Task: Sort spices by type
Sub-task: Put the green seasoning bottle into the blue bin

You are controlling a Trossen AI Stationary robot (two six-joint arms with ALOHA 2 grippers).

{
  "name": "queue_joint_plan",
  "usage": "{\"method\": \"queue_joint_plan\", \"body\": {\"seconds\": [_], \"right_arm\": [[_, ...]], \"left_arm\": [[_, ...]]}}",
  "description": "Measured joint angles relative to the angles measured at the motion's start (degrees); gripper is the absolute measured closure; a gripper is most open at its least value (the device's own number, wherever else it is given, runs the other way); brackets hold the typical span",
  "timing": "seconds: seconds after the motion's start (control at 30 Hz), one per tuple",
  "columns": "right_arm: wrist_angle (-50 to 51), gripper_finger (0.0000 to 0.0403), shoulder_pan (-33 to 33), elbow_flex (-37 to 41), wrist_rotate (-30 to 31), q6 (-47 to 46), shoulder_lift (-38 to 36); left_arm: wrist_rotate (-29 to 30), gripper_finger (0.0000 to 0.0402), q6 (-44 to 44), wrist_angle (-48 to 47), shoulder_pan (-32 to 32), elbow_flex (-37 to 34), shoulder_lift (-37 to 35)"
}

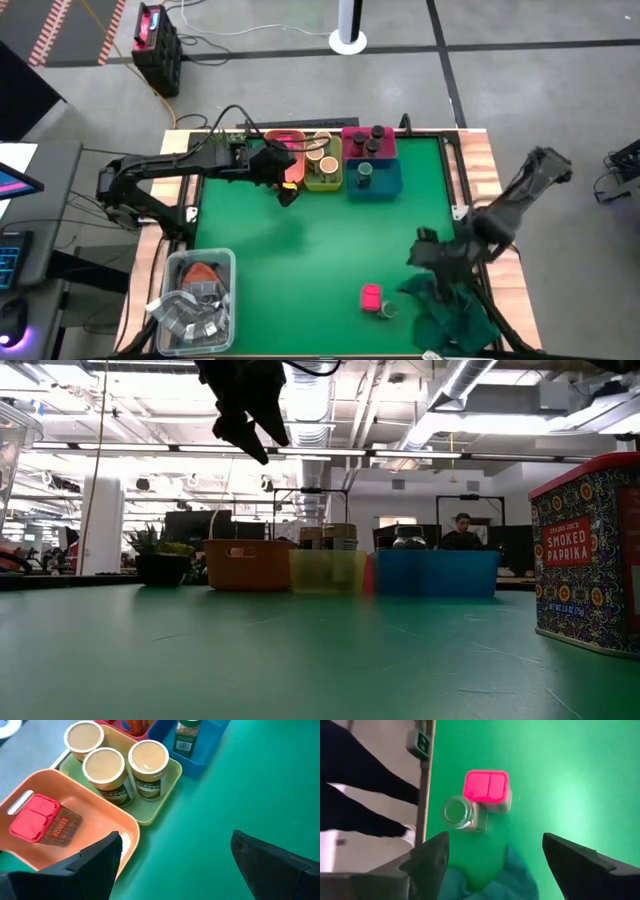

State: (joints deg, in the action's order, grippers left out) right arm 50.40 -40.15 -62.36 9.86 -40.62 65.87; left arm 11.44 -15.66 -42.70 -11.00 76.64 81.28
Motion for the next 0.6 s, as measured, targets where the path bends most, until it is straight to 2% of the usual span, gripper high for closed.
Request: {"method": "queue_joint_plan", "body": {"seconds": [0.23,0.33,0.5,0.6], "right_arm": [[-3.5,0.0065,-6.2,-1.0,-0.1,-8.4,11.8],[-4.5,0.0051,-7.4,-1.3,-1.7,-11.3,15.9],[-8.0,0.0012,-7.3,-2.3,-2.7,-19.3,20.7],[-10.0,0.0007,-6.3,-3.7,-4.9,-19.2,23.9]], "left_arm": [[2.8,0.0045,0.0,0.0,-0.1,0.0,0.0],[5.3,0.0045,1.6,0.1,-0.1,0.0,0.0],[6.2,0.0045,6.5,0.1,-0.2,0.0,0.0],[6.1,0.0045,8.6,0.7,-0.2,0.0,0.3]]}}
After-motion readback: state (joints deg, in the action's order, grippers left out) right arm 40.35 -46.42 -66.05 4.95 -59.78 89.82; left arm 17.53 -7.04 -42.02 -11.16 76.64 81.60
